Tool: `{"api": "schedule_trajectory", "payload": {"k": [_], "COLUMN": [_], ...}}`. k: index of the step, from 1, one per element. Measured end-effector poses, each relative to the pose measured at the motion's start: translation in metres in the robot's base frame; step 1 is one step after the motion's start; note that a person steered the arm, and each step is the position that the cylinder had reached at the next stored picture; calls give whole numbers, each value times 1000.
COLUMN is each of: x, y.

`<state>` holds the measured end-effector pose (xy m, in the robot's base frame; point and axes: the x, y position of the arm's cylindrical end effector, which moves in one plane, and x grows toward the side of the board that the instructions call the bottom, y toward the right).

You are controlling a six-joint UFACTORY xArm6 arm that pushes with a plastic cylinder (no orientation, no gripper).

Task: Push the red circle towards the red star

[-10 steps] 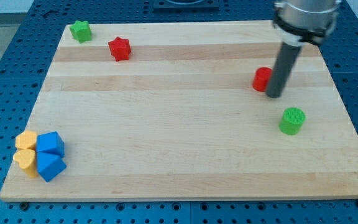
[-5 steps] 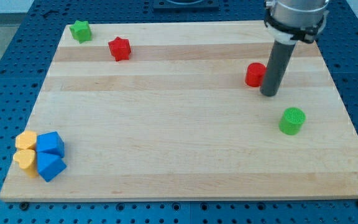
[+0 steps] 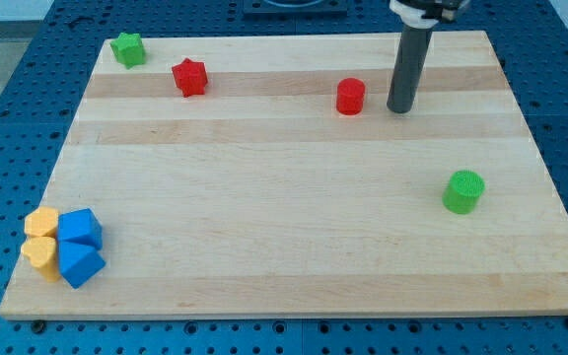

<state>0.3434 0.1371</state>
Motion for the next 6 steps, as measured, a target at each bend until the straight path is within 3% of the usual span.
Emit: {"api": "schedule_trajectory", "payload": {"k": [4, 5, 6], "x": [-1, 6, 19], "y": [-158, -153, -100]}}
